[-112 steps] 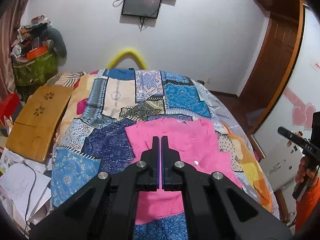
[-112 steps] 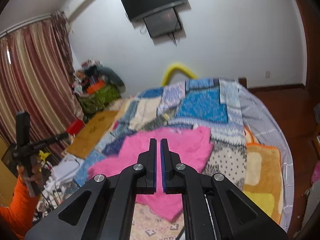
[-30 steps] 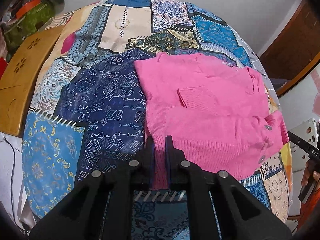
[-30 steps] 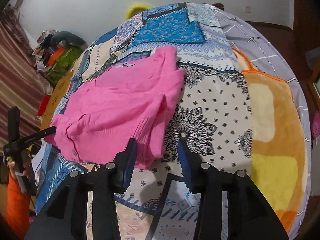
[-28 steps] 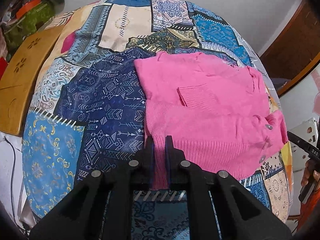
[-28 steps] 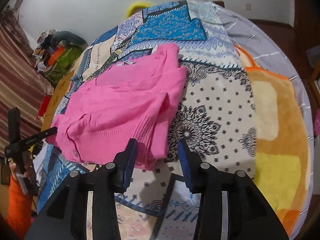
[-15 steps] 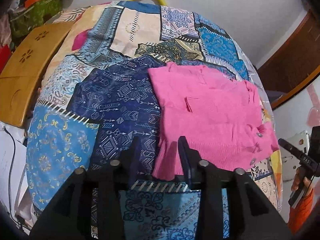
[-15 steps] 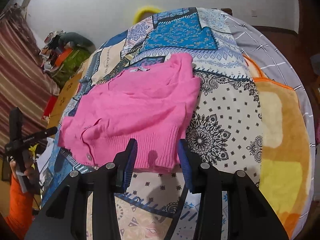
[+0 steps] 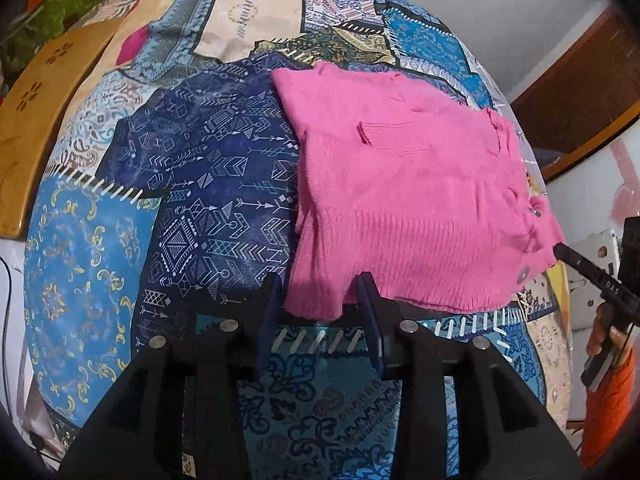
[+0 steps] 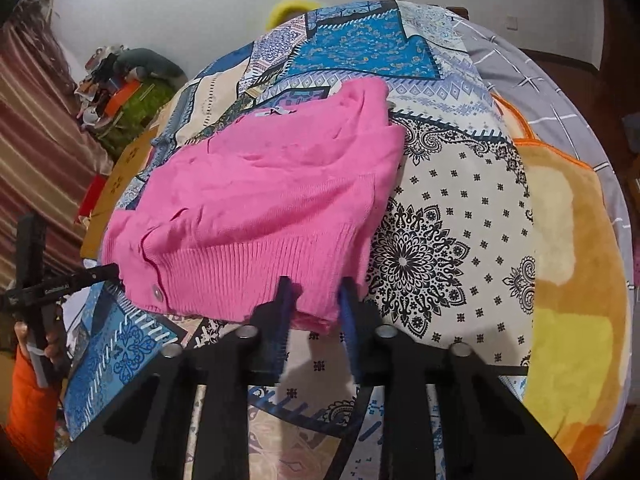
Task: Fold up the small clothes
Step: 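Grasp the folded cardigan edge again with both grippers and lift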
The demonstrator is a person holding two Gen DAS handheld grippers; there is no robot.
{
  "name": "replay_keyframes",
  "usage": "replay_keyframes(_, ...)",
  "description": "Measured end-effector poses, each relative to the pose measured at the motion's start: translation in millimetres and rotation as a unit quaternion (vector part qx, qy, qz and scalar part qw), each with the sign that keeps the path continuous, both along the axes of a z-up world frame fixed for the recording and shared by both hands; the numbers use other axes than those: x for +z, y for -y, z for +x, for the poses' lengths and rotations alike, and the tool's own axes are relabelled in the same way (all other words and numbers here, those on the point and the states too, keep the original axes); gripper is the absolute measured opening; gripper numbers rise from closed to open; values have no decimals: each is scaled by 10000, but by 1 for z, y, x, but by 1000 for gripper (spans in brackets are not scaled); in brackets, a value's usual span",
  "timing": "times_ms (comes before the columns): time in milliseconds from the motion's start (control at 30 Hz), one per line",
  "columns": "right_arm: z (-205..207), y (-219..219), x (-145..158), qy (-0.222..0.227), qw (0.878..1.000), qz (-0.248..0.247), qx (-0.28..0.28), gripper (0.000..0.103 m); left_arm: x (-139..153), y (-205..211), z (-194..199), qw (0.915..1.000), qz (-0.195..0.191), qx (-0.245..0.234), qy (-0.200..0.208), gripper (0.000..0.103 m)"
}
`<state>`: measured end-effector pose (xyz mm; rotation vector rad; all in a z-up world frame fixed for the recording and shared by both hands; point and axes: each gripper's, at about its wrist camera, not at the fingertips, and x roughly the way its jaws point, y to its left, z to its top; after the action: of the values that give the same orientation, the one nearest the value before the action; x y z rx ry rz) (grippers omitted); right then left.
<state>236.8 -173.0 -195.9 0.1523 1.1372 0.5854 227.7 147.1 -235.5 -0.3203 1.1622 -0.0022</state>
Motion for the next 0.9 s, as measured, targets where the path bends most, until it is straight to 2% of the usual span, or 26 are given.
replay_keyframes(67, -2, 2, 3, 84, 10000, -8, 17, 9, 2, 2, 0, 9999, 88, -30, 58, 33)
replay_keyframes(167, -6, 4, 10, 257, 9997, 44, 9, 5, 7, 4, 0, 9995, 275, -51, 135, 12)
replay_keyframes(200, -7, 4, 13, 335, 9994, 93, -7, 5, 8, 4, -1, 9994, 308, -48, 151, 10)
replay_keyframes(367, -10, 1, 28, 615, 9981, 104, -23, 4, 22, 3, -4, 9984, 465, 27, 327, 7)
replay_keyframes(600, -10, -4, 64, 1070, 9938, 292, -3, 3, 65, 13, -2, 9938, 750, -34, 826, 6)
replay_keyframes(900, 18, -2, 97, 1539, 9871, 355, -275, 3, 118, 22, 37, 9856, 975, 27, 1381, 6)
